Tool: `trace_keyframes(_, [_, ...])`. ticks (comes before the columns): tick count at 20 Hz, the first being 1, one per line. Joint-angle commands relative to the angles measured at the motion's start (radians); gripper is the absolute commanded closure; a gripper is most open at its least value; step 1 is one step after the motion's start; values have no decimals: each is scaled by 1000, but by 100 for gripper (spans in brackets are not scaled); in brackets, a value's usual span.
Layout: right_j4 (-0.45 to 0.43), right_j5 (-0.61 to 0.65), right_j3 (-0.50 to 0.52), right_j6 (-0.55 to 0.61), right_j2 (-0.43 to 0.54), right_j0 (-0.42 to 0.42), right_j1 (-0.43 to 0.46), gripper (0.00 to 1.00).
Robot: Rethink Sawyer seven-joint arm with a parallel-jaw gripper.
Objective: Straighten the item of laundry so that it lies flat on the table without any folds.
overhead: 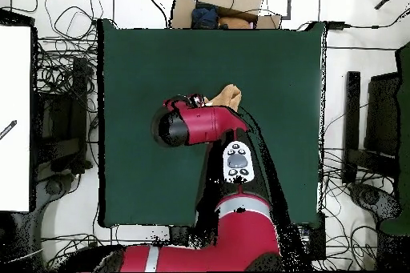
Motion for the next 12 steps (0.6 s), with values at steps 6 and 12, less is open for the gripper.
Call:
trace_keyframes(6, [10, 20, -86, 208, -207, 86, 100, 0])
trace_keyframes(12, [23, -2, -83, 220, -265, 125, 112, 0])
